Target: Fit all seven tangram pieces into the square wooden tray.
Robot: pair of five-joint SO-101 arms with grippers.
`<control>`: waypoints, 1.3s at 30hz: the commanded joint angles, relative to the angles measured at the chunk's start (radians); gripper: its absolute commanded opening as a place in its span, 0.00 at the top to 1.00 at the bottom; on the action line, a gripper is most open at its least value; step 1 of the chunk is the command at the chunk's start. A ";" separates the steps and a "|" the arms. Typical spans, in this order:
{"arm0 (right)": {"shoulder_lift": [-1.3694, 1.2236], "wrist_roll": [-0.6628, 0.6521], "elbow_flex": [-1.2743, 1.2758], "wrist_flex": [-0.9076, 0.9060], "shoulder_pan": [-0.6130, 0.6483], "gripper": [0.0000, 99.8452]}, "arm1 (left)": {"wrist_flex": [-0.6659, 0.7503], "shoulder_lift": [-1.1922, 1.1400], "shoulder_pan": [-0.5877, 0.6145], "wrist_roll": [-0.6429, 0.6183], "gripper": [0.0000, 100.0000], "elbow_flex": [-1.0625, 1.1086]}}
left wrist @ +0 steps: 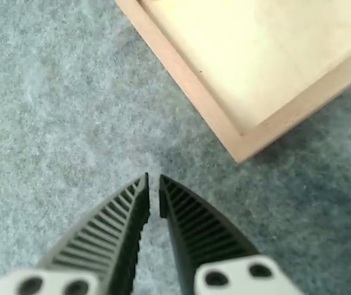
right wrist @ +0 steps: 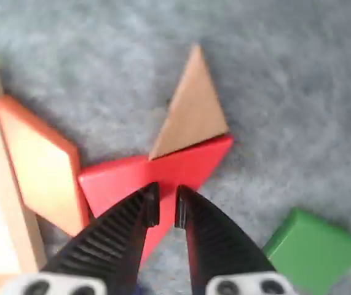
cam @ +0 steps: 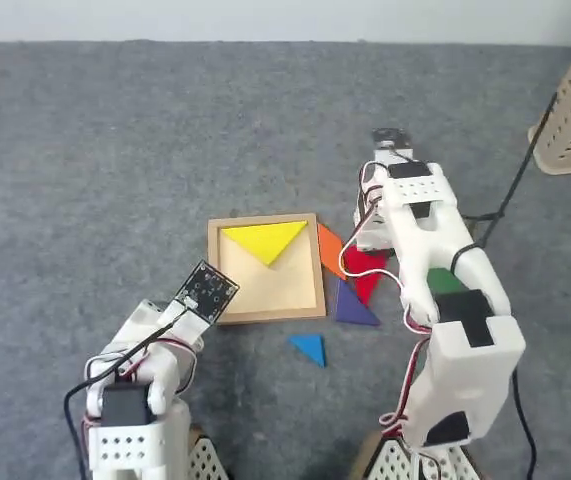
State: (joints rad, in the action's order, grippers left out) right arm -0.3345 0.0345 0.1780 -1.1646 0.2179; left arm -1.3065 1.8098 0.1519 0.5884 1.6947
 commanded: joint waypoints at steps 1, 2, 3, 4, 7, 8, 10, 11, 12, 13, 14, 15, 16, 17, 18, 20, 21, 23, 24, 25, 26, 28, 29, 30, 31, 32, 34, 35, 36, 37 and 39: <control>0.082 -0.051 -0.020 0.018 0.001 0.96 | -0.006 0.017 0.003 0.011 0.97 -0.010; 0.104 -0.051 -0.021 0.018 -0.001 0.96 | -0.006 0.017 0.003 0.011 0.97 -0.010; 0.128 -0.051 -0.021 0.018 0.005 0.96 | -0.006 0.017 0.003 0.011 0.97 -0.010; 0.150 -0.051 -0.021 0.016 0.018 0.94 | -0.006 0.017 0.002 0.011 0.97 -0.010; 0.177 -0.048 -0.012 0.004 0.101 0.89 | -0.006 0.017 0.003 0.011 0.97 -0.010; 0.168 -0.046 0.000 0.008 0.130 0.87 | -0.006 0.017 0.003 0.011 0.97 -0.010; 0.131 -0.014 0.028 0.022 0.159 0.84 | -0.006 0.017 0.003 0.011 0.97 -0.010; 0.107 -0.002 0.037 0.028 0.157 0.85 | -0.006 0.017 0.005 0.011 0.97 -0.010; 0.082 0.003 0.043 0.027 0.150 0.85 | -0.006 0.017 0.005 0.011 0.97 -0.010; 0.061 -0.006 0.046 0.024 0.134 0.86 | -0.006 0.017 0.005 0.011 0.97 -0.010; 0.048 -0.025 0.055 0.024 0.117 0.87 | -0.006 0.017 0.006 0.011 0.97 -0.010; 0.035 -0.052 0.058 0.025 0.102 0.88 | -0.006 0.017 0.006 0.011 0.97 -0.010; 0.025 -0.083 0.061 0.025 0.087 0.88 | -0.006 0.017 0.006 0.011 0.97 -0.010; 0.019 -0.123 0.064 0.024 0.073 0.88 | -0.006 0.017 0.006 0.011 0.97 -0.010; 0.015 -0.160 0.064 0.016 0.061 0.88 | -0.006 0.017 0.006 0.011 0.97 -0.010; 0.018 -0.227 0.063 -0.004 0.036 0.88 | -0.006 0.017 0.006 0.011 0.97 -0.010; 0.021 -0.255 0.058 -0.012 0.024 0.88 | -0.006 0.017 0.006 0.011 0.97 -0.010; 0.041 -0.288 0.041 -0.018 0.008 0.88 | -0.006 0.017 0.006 0.011 0.97 -0.010; 0.056 -0.302 0.035 -0.021 0.001 0.88 | -0.006 0.017 0.006 0.011 0.97 -0.010; 0.073 -0.316 0.028 -0.036 -0.005 0.88 | -0.006 0.017 0.006 0.011 0.97 -0.010; 0.090 -0.331 0.015 -0.058 -0.007 0.88 | -0.006 0.017 0.006 0.011 0.97 -0.010; 0.113 -0.319 -0.018 -0.097 -0.007 0.88 | -0.006 0.017 0.006 0.011 0.97 -0.010; 0.122 -0.298 -0.035 -0.111 -0.002 0.88 | -0.006 0.017 0.006 0.011 0.97 -0.010; 0.128 -0.269 -0.049 -0.119 0.002 0.88 | -0.006 0.017 0.006 0.011 0.97 -0.010; 0.131 -0.227 -0.066 -0.125 0.018 0.88 | -0.006 0.017 0.005 0.011 0.97 -0.010; 0.130 -0.180 -0.077 -0.125 0.033 0.88 | -0.006 0.017 0.005 0.011 0.97 -0.010; 0.128 -0.080 -0.084 -0.114 0.065 0.88 | -0.006 0.017 0.006 0.011 0.97 -0.010; 0.128 -0.032 -0.087 -0.113 0.077 0.87 | -0.006 0.017 0.006 0.011 0.97 -0.010; 0.128 0.009 -0.091 -0.113 0.087 0.85 | -0.006 0.017 0.006 0.011 0.97 -0.010; 0.128 0.046 -0.092 -0.113 0.097 0.83 | -0.006 0.017 0.006 0.011 0.97 -0.010; 0.127 0.107 -0.092 -0.113 0.108 0.77 | -0.006 0.017 0.006 0.011 0.97 -0.010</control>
State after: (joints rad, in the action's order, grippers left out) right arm -0.2808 0.0437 0.1488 -1.2689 0.3069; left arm -1.3065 1.8098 0.1550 0.5884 1.6947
